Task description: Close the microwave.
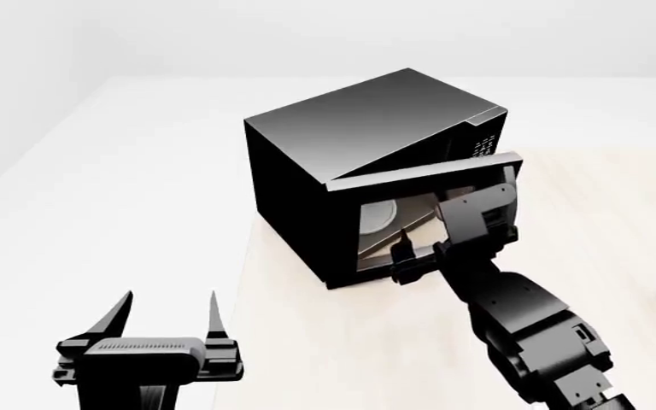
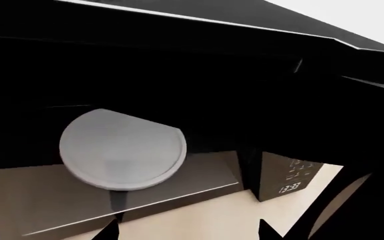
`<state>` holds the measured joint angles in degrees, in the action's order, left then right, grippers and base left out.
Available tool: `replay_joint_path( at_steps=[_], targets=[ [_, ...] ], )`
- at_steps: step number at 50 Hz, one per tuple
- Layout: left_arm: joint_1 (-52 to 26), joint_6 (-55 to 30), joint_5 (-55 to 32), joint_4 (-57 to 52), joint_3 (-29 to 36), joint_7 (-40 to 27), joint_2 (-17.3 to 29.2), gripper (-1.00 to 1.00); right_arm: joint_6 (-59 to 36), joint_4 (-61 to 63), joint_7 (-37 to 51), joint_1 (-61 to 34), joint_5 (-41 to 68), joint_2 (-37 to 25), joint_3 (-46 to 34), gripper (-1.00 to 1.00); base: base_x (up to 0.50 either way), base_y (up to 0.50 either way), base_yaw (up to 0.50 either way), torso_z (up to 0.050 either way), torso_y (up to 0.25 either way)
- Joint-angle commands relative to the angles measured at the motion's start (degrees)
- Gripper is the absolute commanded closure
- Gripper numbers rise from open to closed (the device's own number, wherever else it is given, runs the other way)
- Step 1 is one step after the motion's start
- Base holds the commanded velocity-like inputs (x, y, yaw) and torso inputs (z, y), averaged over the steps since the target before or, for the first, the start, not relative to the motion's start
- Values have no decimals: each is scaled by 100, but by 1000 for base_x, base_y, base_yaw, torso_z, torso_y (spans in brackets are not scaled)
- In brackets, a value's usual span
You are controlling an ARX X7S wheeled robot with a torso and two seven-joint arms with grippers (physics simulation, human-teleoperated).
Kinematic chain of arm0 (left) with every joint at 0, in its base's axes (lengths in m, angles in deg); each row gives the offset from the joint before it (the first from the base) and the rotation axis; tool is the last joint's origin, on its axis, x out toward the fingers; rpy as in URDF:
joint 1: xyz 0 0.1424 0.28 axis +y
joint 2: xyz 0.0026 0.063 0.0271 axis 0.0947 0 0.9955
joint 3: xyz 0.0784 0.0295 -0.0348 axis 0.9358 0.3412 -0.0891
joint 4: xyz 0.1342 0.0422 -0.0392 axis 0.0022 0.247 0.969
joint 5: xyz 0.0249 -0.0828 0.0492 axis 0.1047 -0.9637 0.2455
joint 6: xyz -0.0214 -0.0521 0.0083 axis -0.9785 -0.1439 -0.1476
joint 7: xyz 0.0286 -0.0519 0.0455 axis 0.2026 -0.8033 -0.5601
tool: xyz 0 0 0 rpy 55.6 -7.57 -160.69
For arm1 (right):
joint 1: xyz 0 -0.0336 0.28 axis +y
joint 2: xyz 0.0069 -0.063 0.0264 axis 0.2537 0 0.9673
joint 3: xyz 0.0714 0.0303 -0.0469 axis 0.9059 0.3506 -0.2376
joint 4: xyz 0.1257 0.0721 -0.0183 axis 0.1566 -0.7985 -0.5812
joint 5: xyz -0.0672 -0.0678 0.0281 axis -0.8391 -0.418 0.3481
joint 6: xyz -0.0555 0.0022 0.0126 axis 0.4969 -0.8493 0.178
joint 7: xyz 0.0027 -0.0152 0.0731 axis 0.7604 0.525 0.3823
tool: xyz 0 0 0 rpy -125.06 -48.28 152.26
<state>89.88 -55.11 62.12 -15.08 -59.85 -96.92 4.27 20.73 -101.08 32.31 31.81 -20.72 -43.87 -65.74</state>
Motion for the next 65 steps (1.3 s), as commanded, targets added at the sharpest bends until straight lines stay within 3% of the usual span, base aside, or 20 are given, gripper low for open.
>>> replay_joint_path(
  at_steps=[1, 42, 65],
  targets=[
    [-20, -14, -7, 7, 24, -8, 7, -100, 44, -196, -159, -296, -115, 126, -62, -100, 0, 0, 0, 0, 0],
    [-37, 23, 3, 99, 73, -59, 24, -100, 394, -1238, -880, -916, -353, 355, -385, -100, 0, 0, 0, 0, 0],
    [-65, -54, -61, 39, 65, -98, 57, -100, 1050, -2469, -1613, -1404, -518, 701, -569, -100, 0, 0, 0, 0, 1]
  ],
)
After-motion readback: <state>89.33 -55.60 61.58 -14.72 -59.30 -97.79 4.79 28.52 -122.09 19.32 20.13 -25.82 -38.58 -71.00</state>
